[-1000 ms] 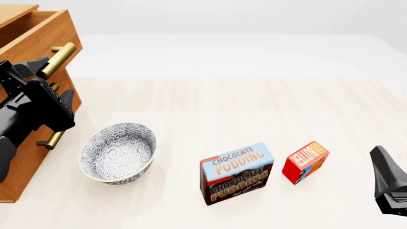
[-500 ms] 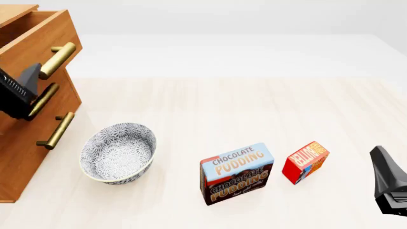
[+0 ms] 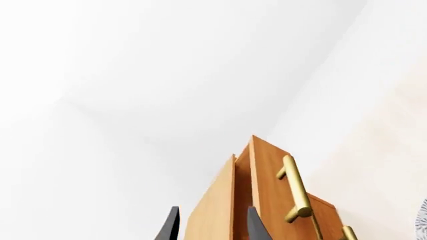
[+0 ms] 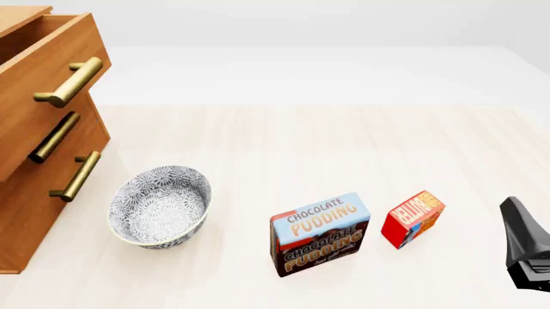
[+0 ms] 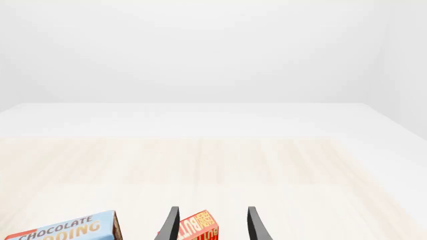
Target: Put the butter at the back in the top drawer of the cabinet and close it.
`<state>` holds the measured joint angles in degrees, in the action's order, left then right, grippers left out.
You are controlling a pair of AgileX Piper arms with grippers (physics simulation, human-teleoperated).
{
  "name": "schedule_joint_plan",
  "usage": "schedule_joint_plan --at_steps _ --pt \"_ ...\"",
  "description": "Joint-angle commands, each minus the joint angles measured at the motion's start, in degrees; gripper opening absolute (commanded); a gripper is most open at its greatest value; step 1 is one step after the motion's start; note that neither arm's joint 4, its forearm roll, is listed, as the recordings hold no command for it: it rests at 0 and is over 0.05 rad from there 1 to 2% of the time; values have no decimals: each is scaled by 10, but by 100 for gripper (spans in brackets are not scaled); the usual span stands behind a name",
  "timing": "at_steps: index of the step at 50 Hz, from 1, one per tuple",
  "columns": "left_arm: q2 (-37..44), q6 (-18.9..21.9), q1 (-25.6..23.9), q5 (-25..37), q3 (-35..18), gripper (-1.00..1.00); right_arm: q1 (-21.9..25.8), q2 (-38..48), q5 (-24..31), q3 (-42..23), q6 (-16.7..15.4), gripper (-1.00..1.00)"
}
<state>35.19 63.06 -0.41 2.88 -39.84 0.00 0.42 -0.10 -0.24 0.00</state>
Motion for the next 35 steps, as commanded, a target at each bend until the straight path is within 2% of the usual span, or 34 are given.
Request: schedule_joint_plan --at_steps 1,4,8,13,18,19,28,29,34,35 --pt "-3 -82 2 107 -78 100 0 0 0 0 0 100" --pt "9 -124 5 152 -125 100 0 0 0 0 0 100" --pt "14 -153 12 187 -161 100 0 0 0 0 0 100" --pt "37 -209 19 253 -223 100 0 0 0 0 0 100" --pt "53 -240 20 287 -260 100 0 0 0 0 0 100" --pt "87 -286 6 323 -301 100 0 0 0 0 0 100" --pt "106 -319 15 368 -352 100 0 0 0 0 0 100" --pt "118 -337 12 385 -372 100 0 0 0 0 0 100" --pt "128 -356 20 407 -394 100 0 0 0 0 0 100" --pt "144 -377 17 423 -406 100 0 0 0 0 0 100"
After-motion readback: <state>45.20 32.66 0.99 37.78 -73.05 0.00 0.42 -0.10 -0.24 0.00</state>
